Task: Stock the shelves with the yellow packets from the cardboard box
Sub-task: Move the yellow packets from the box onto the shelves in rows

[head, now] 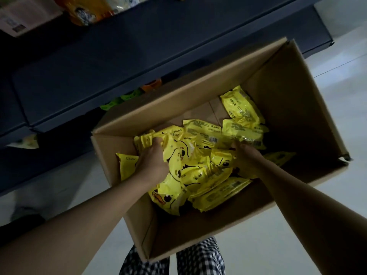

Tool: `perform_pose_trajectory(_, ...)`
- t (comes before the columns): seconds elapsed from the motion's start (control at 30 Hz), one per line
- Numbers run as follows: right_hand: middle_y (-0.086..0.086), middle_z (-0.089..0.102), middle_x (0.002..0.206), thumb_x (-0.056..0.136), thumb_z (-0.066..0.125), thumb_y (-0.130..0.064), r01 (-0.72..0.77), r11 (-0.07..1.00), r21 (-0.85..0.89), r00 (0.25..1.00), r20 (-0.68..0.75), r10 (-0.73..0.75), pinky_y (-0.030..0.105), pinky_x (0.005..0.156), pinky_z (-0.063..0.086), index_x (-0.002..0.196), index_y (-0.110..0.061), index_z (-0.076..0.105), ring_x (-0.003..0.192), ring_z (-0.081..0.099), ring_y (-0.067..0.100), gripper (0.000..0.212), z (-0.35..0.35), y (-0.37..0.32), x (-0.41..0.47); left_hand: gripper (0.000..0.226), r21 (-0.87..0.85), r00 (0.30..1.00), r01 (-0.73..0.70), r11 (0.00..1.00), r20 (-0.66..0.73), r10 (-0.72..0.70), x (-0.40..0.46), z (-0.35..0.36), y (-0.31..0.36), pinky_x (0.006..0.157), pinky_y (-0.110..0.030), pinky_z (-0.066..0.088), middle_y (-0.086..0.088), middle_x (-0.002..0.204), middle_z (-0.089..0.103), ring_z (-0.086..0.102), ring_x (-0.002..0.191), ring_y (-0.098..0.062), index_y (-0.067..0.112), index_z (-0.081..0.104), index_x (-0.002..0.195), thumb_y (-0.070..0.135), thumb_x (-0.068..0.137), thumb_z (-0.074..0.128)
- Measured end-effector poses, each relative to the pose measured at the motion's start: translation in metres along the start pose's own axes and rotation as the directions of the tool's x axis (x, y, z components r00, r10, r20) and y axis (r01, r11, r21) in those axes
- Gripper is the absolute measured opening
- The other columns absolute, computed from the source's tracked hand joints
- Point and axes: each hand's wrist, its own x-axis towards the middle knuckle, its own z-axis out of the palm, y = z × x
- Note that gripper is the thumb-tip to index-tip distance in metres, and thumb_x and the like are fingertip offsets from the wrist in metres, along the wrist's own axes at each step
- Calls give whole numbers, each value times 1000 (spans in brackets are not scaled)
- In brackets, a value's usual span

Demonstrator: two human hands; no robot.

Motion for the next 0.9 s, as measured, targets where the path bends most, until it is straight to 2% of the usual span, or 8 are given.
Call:
perform_pose_trajectory(0.17,14,54,126,86,64,-14,91,995,-42,995,35,-89,32,88,51,133,-7,40,111,57,26,53,10,0,10,64,-158,991,-131,979,-14,130,27,1,13,97,-37,43,-8,123,61,54,116,-24,17,30,136,6,84,66)
perform_pose_trajectory(0.3,15,54,126,94,50,-15,106,989,-108,994,-14,-108,33,88,51,139,-10,37,108,58,25,47,13,5,24,40,1,990,-143,990,8,143,42,16,13,89,-35,50,-12,116,63,58,109,-29,10,53,120,2,82,65)
perform_pose_trajectory(0.4,17,57,122,95,52,-16,65,995,70,998,-27,-63,27,75,49,138,-9,42,103,58,25,45,1,11,28,23,67,992,-124,990,-20,126,47,21,8,81,-33,47,-14,109,65,58,106,-34,7,62,107,5,85,61)
perform_pose_trajectory(0.53,6,60,79,89,60,-15,19,935,354,993,-113,23,21,50,36,101,-5,62,78,55,20,16,-14,27,30,39,-76,1000,-27,997,-19,25,56,24,7,91,-36,46,-14,124,60,54,116,-33,6,56,126,21,90,61)
perform_pose_trajectory(0.6,1,58,77,88,62,-15,17,875,484,988,-141,59,19,56,41,105,-2,64,79,59,21,21,-23,30,29,44,-150,999,40,988,-6,-41,60,27,8,92,-37,46,-14,132,56,52,120,-32,5,51,133,21,92,59)
perform_pose_trajectory(0.73,12,62,115,92,57,-16,42,725,687,981,-167,101,24,81,40,122,-1,58,108,57,23,33,-34,25,21,33,-240,998,50,969,-24,-58,61,28,12,97,-38,45,-16,124,60,54,116,-32,3,58,123,13,92,58)
perform_pose_trajectory(0.83,19,60,123,95,52,-14,58,638,768,981,-163,108,41,97,46,120,0,58,115,56,34,29,-42,19,10,19,-236,1000,-15,972,-29,9,51,20,18,88,-38,47,-17,110,64,59,104,-33,0,60,107,9,91,58)
perform_pose_trajectory(0.9,30,57,120,97,48,-15,60,645,762,984,-153,89,56,94,46,114,3,57,112,54,47,26,-49,16,-3,22,-218,998,-61,974,-32,55,41,10,23,88,-36,46,-17,113,64,59,106,-33,0,60,110,9,90,59)
